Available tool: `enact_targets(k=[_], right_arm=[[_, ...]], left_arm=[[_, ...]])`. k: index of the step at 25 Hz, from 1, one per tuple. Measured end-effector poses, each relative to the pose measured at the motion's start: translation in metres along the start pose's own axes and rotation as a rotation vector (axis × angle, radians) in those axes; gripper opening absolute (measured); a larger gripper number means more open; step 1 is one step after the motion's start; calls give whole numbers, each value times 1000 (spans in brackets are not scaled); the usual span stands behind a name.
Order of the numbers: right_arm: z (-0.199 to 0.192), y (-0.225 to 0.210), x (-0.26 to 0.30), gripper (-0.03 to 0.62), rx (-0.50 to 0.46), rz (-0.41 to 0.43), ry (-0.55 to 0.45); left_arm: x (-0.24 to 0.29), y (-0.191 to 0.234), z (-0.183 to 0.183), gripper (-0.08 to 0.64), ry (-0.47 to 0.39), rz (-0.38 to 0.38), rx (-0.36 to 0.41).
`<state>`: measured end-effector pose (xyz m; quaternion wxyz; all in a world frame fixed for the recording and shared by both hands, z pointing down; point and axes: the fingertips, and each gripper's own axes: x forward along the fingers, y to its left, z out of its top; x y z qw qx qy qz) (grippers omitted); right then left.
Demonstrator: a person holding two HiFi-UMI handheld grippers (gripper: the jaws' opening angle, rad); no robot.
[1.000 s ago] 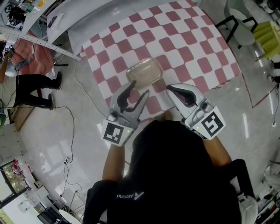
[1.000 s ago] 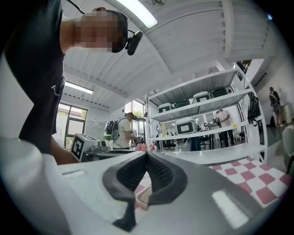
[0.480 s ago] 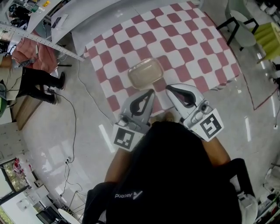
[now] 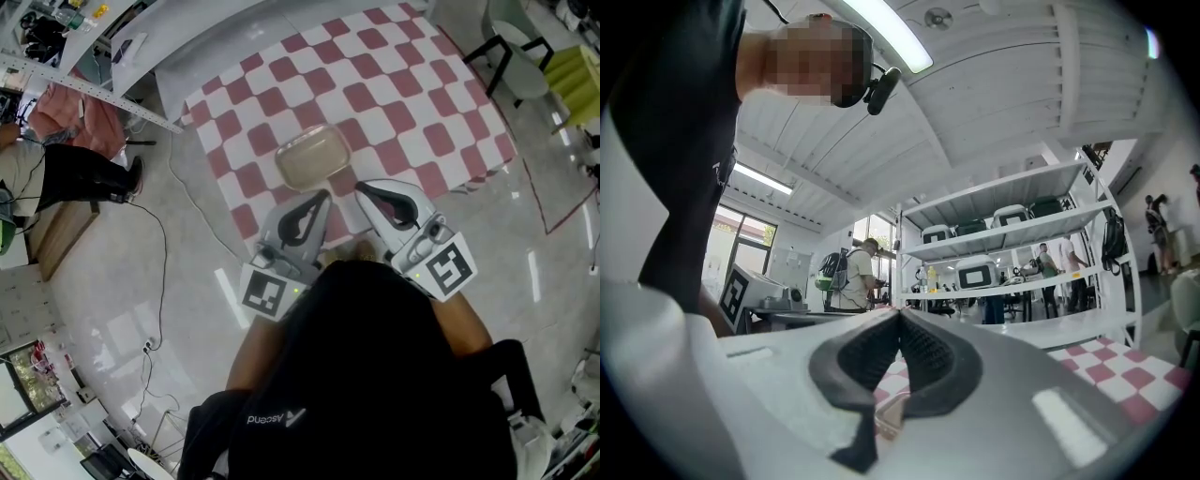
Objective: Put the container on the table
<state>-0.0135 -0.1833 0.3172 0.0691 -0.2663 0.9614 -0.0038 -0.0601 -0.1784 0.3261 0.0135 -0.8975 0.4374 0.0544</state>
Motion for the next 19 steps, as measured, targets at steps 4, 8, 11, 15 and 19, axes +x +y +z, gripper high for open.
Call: enact_targets(k=[4,8,11,15,19], right_arm=[[0,2,-1,2,-2,1,4],[0,2,1,3,-5,3,4],[0,4,2,2,-7,5,6],[-2,4,2,2,-9,5,11],[-3,3,2,2,-11,2,17]], left_arm=[[0,-1,0,11,-2,-8,-4],[-1,1,1,11,-2,-10,-7],[-3,3,0,11,1,-8,-8],[-4,4,-1,11,-5,-8,-7],[-5,6,-1,11,-7,-8,-8]])
